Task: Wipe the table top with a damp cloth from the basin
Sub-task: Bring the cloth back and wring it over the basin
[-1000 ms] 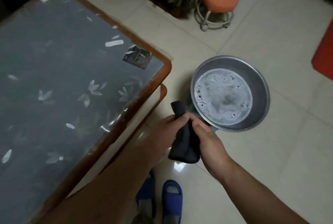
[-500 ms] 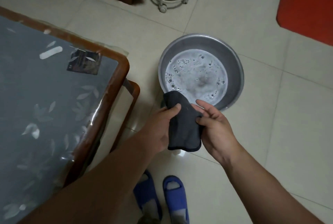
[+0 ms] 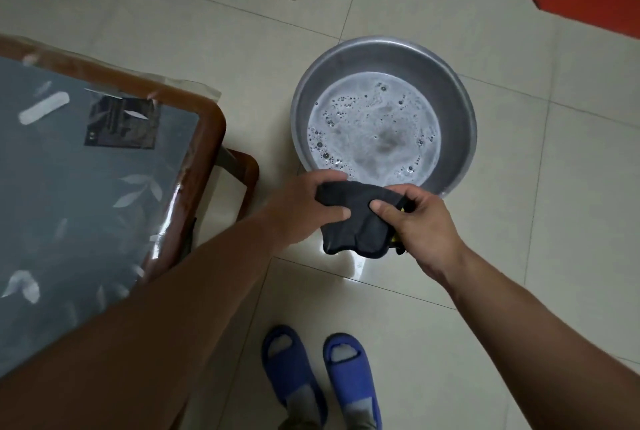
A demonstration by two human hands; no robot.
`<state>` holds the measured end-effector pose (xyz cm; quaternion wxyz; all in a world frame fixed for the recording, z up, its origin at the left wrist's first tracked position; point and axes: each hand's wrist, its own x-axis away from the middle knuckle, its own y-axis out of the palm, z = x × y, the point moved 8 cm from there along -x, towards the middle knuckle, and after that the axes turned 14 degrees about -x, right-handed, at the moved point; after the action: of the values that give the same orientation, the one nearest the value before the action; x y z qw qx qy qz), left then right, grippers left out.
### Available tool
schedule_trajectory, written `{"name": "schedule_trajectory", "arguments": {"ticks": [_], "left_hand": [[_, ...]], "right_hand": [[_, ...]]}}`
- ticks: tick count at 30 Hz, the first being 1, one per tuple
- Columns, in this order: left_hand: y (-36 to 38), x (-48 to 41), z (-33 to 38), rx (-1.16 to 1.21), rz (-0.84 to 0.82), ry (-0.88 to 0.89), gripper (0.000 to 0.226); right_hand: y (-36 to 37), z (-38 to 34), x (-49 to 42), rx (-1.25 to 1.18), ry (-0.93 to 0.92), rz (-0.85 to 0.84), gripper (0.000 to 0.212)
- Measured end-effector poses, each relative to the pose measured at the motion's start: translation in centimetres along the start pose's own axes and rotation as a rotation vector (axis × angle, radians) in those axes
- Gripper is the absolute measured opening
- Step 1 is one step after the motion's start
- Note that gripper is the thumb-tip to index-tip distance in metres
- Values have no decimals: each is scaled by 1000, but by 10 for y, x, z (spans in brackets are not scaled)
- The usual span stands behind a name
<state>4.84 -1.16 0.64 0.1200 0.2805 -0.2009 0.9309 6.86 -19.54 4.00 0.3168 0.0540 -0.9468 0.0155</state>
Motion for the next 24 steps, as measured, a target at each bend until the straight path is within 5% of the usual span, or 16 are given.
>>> {"name": "schedule_trajectory", "arguments": {"ticks": [3,5,7,12,14,19,24], "left_hand": [[-7,-3,3,-277,1,9,43],[-12,-8,-1,-417,45,-4,7],[-14,-12,-7,-487,103,-21,21],[3,-16,-37,4,156,-133,14],[11,-17,-61,230,194,-227,28],[36,-21,-94,594,146,-330,28],[40,-32,-109,491,213,-484,11]], "right_hand": [[5,5,-8,27,27,-36,15],[4,6,-18,292,-18,-62,17],[6,3,-28,553,-76,-91,26],[16,11,-47,101,79,-173,23],[19,17,-59,78,130,-213,32],[35,13,-94,218,27,-217,31],[40,19,-111,840,-226,-75,42]]}}
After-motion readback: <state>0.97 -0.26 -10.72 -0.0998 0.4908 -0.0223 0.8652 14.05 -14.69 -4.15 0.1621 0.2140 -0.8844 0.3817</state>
